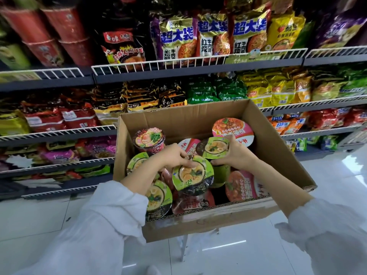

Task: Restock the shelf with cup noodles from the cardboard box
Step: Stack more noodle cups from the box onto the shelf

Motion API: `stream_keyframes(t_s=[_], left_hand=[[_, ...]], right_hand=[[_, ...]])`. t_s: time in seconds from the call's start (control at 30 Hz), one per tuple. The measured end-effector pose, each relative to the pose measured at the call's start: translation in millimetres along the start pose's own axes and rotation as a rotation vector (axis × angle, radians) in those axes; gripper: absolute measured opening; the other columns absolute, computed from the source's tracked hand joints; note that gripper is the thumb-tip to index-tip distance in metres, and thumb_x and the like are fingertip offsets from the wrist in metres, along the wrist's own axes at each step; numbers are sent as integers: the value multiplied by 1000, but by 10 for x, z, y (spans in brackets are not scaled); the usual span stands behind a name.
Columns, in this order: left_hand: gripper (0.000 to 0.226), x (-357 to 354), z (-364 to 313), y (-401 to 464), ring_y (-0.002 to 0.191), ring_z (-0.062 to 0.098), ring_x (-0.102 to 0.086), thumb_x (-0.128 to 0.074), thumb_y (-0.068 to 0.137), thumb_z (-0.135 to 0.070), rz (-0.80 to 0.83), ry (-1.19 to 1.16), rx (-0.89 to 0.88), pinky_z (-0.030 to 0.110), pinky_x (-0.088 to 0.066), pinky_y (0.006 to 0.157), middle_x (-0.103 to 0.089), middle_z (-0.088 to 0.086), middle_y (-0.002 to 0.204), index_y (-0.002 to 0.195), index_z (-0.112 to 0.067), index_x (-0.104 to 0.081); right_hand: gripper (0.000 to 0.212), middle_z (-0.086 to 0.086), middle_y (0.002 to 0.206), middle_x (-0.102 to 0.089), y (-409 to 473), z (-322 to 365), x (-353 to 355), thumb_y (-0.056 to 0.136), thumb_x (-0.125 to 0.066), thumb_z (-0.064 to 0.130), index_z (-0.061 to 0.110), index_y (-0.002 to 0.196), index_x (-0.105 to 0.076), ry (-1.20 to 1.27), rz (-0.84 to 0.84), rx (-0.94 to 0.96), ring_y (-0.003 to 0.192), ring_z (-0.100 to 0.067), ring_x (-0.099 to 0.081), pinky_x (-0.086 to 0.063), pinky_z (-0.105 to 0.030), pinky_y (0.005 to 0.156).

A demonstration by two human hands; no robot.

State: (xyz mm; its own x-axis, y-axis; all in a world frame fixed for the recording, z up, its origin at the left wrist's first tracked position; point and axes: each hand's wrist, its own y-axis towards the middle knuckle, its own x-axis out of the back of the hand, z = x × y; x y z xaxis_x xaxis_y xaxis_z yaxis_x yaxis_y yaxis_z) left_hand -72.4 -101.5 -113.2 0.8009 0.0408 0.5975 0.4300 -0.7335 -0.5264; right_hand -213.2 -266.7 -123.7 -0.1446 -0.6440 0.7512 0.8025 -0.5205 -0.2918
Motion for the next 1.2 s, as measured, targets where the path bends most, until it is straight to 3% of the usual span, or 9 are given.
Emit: stream_keyframes(t_s=[0.17,0.4,0.47,0.5,0.7,0.77,0.83,1.03,1.2], left_hand=[[36,449,-3,-240,62,14,-66,-71,79,-40,-252,-336,55,25,-58,53,-70,5,80,95,-7,-71],[47,1144,126,-657,70,24,-65,-72,79,-41,-657,-530,41,23,-53,43,-65,16,89,95,3,-66],[49,1352,240,-784,71,35,-67,-75,76,-41,-773,-589,8,35,-58,53,-66,18,83,90,5,-67],[50,1456,319,-840,72,38,-68,-76,74,-43,-831,-596,-4,43,-57,60,-65,19,79,85,5,-67],[39,2110,979,-1319,64,18,-47,-71,80,-35,-1116,-513,-110,31,-30,60,-55,6,66,73,3,-64],[40,2392,1283,-1467,63,20,-48,-69,81,-39,-1168,-429,-139,33,-32,60,-55,4,65,72,-1,-61],[44,2679,1609,-1590,80,25,-60,-65,81,-47,-1214,-393,-148,36,-42,68,-67,7,84,91,-4,-68],[29,3390,2480,-2035,86,24,-59,-59,89,-38,-1363,-450,-208,37,-44,71,-63,8,92,96,-10,-58],[28,3974,3145,-2279,75,20,-47,-53,93,-35,-1501,-607,-162,32,-38,63,-47,-1,74,77,-15,-43]], right_hand=[[100,-7,128,-46,-25,214,219,62,-87,28,6,140,-29,85,-173,90,123,-24,-45,-38,-30,97],[105,-10,135,-41,32,908,231,59,-88,29,7,141,-27,90,-215,212,127,-25,-41,-36,-31,103],[112,-8,146,-33,65,1218,154,62,-87,31,7,147,-17,68,-222,265,135,-23,-33,-30,-30,109],[115,-8,148,-30,83,1399,104,62,-86,31,7,148,-14,62,-234,296,137,-23,-30,-28,-30,111],[119,-5,153,-24,218,2635,-389,62,-85,36,12,150,-8,89,-309,448,141,-22,-24,-26,-38,116],[115,-3,150,-28,268,3058,-597,62,-85,39,16,149,-13,121,-320,495,139,-21,-25,-27,-39,115],[113,-1,143,-34,321,3480,-803,60,-84,42,17,148,-17,156,-323,547,134,-21,-29,-30,-41,113],[103,2,129,-47,537,4668,-1418,50,-85,46,24,136,-32,275,-319,658,124,-18,-44,-40,-38,106],[73,14,110,-51,824,5564,-1814,49,-85,33,53,101,-38,408,-350,758,113,-16,-50,-44,-40,98]])
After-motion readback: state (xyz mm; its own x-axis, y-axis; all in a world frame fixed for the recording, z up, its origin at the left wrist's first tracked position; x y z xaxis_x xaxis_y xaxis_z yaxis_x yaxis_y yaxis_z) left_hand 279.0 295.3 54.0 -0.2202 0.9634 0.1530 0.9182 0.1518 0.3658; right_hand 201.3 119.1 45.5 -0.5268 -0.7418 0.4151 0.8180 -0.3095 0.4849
